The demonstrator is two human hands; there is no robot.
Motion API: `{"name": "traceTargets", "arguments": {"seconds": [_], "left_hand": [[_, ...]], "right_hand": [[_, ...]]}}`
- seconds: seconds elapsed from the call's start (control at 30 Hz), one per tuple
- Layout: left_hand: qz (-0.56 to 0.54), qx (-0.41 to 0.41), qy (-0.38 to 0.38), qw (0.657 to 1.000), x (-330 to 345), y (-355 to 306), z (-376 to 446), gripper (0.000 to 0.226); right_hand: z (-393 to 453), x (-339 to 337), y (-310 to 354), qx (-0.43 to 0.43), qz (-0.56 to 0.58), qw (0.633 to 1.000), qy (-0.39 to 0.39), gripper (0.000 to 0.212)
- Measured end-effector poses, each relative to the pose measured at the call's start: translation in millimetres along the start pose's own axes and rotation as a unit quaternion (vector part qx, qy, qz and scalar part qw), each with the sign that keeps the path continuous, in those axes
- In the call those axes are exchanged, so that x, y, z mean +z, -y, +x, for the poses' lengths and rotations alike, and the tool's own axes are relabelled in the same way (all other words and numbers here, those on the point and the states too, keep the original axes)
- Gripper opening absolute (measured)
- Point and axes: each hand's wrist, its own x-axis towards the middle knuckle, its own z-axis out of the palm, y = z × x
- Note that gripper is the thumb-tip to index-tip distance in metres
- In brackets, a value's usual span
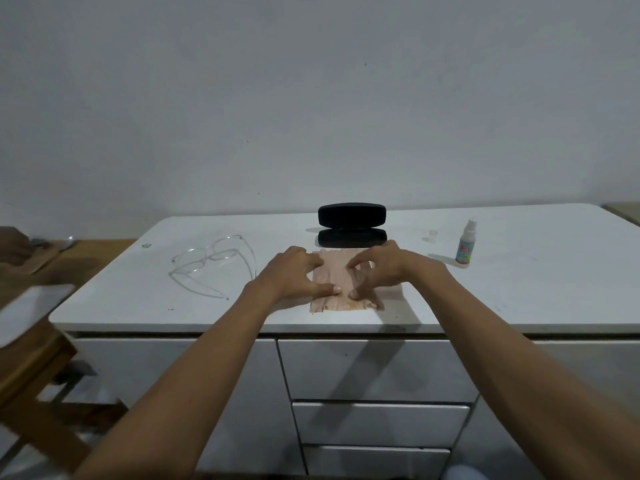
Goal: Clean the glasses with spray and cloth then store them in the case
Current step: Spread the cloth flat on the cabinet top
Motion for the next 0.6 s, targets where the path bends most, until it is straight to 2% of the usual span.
{"name": "traceTargets", "arguments": {"seconds": [0.17,0.37,0.47,0.6], "left_hand": [[0.018,0.004,0.020,1.000,-2,-1,-4,0.084],[0.015,0.008,0.006,1.000,-2,-1,-8,0.085],[-0.022,-0.002,-0.048,0.999,-12,13,-13,0.077],[-0.039,-0.022,-0.152,0.987,-33,41,-35,0.054]], "right_hand": [[-3,0,-2,0.003,-0.021,1.000,0.021,0.083],[-5,-5,0,-0.001,-0.015,1.000,0.025,0.079],[2,-5,16,-0.037,0.016,0.999,-0.014,0.069],[16,-6,58,-0.106,0.082,0.989,-0.067,0.051]]}}
